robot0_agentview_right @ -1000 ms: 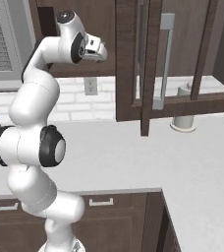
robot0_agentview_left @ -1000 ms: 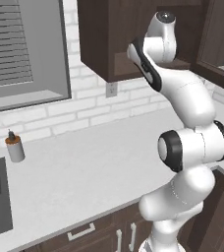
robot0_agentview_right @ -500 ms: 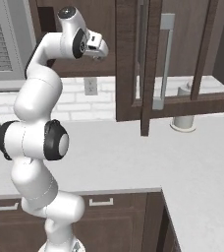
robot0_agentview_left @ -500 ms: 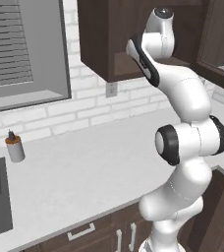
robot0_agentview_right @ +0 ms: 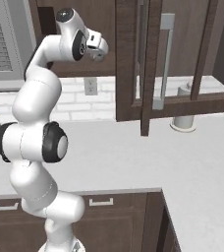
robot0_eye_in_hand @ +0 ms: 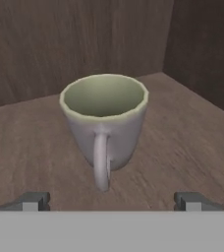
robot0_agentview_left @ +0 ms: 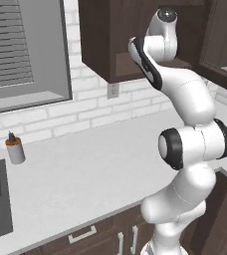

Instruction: Gather all objects into one cabinet and sort the glasses and bowls to opposite sides.

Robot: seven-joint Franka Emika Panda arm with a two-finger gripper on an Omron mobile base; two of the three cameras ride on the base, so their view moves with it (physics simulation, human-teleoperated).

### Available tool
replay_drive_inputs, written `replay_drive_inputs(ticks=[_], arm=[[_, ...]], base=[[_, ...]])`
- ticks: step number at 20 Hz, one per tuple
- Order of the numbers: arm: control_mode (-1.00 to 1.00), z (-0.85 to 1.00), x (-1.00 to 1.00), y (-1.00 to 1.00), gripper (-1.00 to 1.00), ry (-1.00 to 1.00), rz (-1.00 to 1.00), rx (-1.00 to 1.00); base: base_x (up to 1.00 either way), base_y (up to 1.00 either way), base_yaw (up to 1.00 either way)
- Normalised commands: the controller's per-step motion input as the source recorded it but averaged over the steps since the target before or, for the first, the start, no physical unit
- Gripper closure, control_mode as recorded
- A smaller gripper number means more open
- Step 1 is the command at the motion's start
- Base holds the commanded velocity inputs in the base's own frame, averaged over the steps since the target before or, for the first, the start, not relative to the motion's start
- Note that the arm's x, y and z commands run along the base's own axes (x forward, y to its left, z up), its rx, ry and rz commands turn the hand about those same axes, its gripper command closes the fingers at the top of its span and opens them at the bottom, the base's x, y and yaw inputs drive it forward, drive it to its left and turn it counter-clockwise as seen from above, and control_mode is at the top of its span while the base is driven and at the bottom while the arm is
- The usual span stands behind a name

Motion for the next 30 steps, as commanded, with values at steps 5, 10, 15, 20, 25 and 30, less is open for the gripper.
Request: replay_drive_inputs(ticks=[5, 10, 15, 20, 25, 30], arm=[[-1.0, 0.01, -0.01, -0.01, -1.0, -0.04, 0.0, 0.0], [-1.0, -0.06, 0.17, 0.0, -1.0, 0.0, 0.0, 0.0], [-1.0, -0.06, 0.37, 0.0, -1.0, -0.05, 0.0, 0.0], [-1.0, 0.0, 0.28, 0.0, -1.0, 0.0, 0.0, 0.0], [-1.0, 0.0, 0.05, 0.0, -1.0, 0.0, 0.0, 0.0], [-1.0, 0.0, 0.0, 0.0, -1.0, 0.0, 0.0, 0.0]], base=[[0.0, 0.0, 0.0], [0.0, 0.0, 0.0], [0.0, 0.0, 0.0], [0.0, 0.0, 0.0], [0.0, 0.0, 0.0], [0.0, 0.0, 0.0]])
